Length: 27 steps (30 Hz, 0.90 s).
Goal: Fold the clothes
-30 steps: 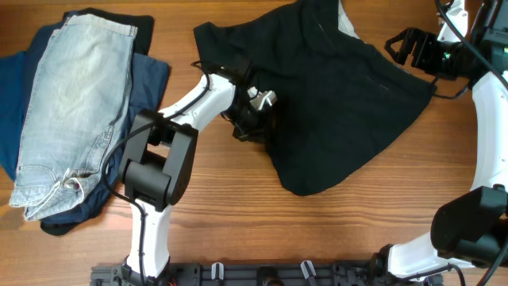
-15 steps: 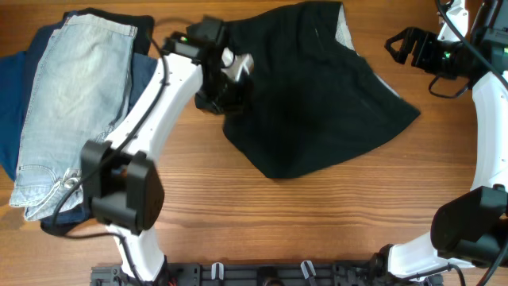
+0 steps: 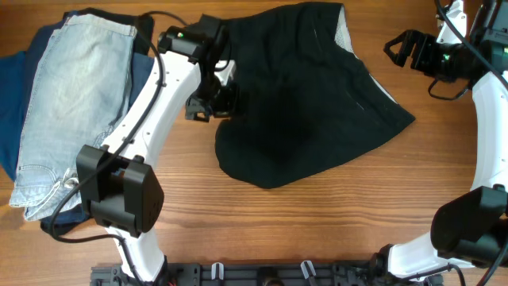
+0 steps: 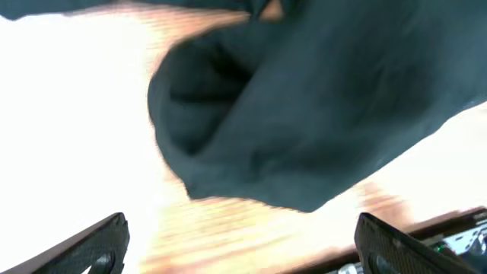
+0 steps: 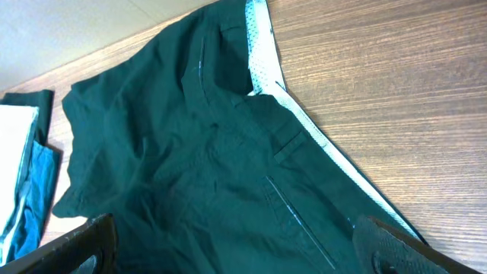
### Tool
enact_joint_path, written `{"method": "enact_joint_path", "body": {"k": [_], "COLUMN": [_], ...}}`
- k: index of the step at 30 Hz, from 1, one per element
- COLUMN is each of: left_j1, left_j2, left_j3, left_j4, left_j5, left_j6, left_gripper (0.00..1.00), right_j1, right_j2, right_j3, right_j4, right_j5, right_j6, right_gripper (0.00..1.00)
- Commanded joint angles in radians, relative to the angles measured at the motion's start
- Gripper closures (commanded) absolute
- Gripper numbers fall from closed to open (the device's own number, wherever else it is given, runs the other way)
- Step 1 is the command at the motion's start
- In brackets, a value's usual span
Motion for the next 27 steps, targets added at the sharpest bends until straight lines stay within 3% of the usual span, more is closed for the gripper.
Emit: {"method": "enact_joint_path", "body": {"k": [1,7,13,16,19,24,25,27], "left_j1": [0.000,0.002,0.027,0.025,0.010,-0.013,-0.013,-0.013], "left_j2": [0.013,-0.041,-0.200,-0.215,-0.211,-0.211,-0.211,-0.211], "left_j3": [-0.143,-0.480,-0.737,-0.826,-0.877,-0.888,-0.888,-0.888], "left_j4": [0.027,0.299,0.587,0.764,0.896,0.942,0.942,0.940], "left_j5": [-0.021,0.023,0.089,0.204,0.228,0.223,0.223,0.224], "left_j6": [-0.087,-0.202,-0.224,-0.224,-0.257,-0.275,-0.275,-0.275], "left_gripper": [0.06,0.10,0.10,0.14,0.17,0.23,0.27,0.64], "right_j1": [-0.001,-0.001,-0.001,-0.001,-0.001,-0.001,-0.001,-0.001], "right_j2": [0.015,0.015,0.015,0.015,0.015,0.015,0.015,0.015], "right_j3": [-0.003,-0.003,-0.003,-0.003,-0.003,-0.003,-0.003,-0.003], "right_j4": [0.000,0.000,0.004,0.003,-0.003,-0.014,-0.015,-0.021], "right_j5": [-0.023,-0.023,-0.024,-0.024,-0.024,-0.024,-0.024,-0.024], "right_j6": [-0.020,-0.047,-0.045,-0.043,-0.043,-0.043,-0.043,-0.043], "right_gripper": [0.00,0.00,0.00,0.00,0.00,0.00,0.00,0.00]}}
